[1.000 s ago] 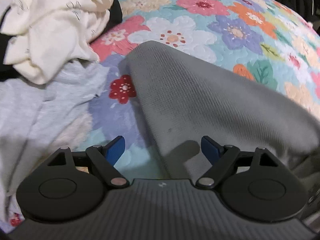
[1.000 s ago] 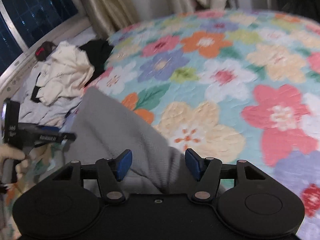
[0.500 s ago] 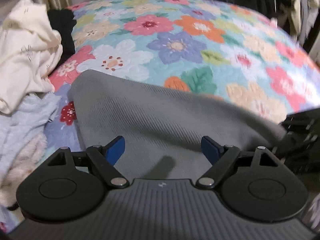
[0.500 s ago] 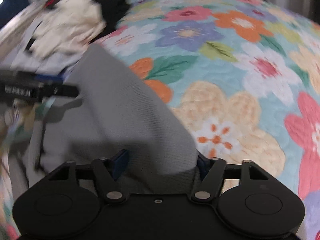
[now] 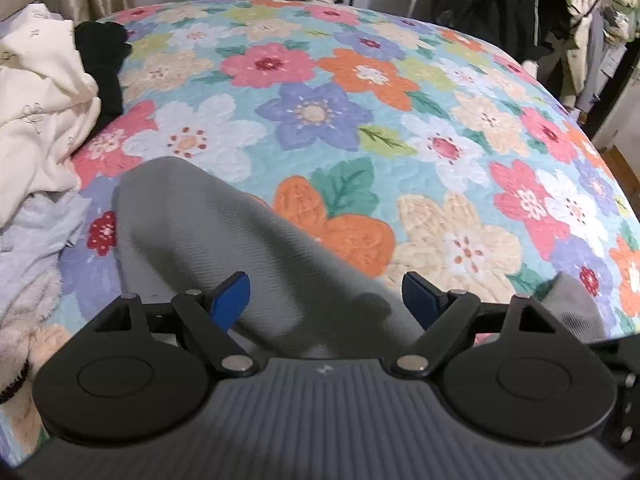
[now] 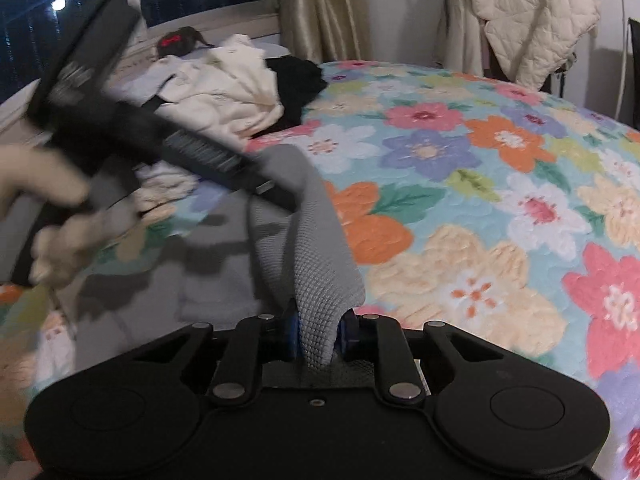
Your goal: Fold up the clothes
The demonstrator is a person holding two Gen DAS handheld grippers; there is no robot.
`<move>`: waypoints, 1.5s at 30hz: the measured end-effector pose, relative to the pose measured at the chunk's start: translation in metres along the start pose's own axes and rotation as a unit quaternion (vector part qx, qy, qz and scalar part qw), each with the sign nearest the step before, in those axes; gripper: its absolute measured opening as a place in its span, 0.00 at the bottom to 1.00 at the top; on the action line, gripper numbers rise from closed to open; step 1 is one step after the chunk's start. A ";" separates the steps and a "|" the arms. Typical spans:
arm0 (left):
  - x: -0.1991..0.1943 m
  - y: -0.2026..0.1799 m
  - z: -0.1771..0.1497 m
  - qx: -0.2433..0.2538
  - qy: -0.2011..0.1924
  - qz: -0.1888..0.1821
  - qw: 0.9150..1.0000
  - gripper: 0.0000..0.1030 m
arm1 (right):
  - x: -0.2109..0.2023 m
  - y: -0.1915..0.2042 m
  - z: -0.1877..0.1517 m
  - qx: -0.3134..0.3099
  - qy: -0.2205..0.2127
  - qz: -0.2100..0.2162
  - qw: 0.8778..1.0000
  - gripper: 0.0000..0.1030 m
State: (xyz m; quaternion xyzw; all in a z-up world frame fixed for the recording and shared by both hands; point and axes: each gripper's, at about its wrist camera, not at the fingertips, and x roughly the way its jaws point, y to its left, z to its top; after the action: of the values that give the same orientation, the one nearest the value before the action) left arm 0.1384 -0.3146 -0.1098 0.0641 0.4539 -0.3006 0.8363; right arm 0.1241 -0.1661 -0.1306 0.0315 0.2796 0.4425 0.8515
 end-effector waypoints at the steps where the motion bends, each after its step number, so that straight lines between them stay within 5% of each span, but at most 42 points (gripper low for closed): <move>1: 0.003 -0.002 -0.003 0.005 0.007 -0.003 1.000 0.81 | -0.001 0.004 -0.004 0.004 0.000 0.008 1.000 0.21; 10: 0.016 -0.001 -0.034 0.024 0.048 0.006 0.999 0.81 | 0.009 0.008 -0.028 0.038 0.025 0.028 0.999 0.14; 18: 0.002 0.013 -0.035 0.022 0.024 0.044 0.998 0.81 | -0.013 0.016 -0.052 0.076 0.023 0.050 0.996 0.10; 25: 0.009 0.033 -0.036 -0.027 0.029 0.021 0.999 0.84 | -0.015 0.026 -0.076 0.098 0.067 0.089 0.989 0.01; 30: 0.032 0.034 -0.033 -0.040 0.046 0.003 0.998 0.85 | -0.012 0.034 -0.084 0.086 0.088 0.058 0.991 0.02; 34: 0.032 0.030 -0.037 0.006 0.033 -0.006 0.999 0.25 | -0.032 0.021 -0.057 0.116 0.036 0.079 0.989 0.24; 36: 0.019 0.027 -0.043 0.021 0.016 -0.004 1.000 0.17 | -0.035 0.012 -0.041 0.120 0.012 0.064 0.991 0.70; 40: -0.002 0.022 -0.068 0.061 -0.013 0.038 0.997 0.15 | -0.015 -0.001 -0.019 0.114 0.006 0.017 0.993 0.71; 45: -0.029 0.028 -0.105 0.043 -0.011 0.051 0.998 0.14 | 0.030 -0.018 -0.008 0.167 0.025 0.045 0.985 0.71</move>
State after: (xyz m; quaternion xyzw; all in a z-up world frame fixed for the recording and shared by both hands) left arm 0.0662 -0.2393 -0.1524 0.1202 0.4278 -0.2771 0.8519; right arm 0.1471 -0.1553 -0.1565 0.1748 0.3692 0.4280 0.8062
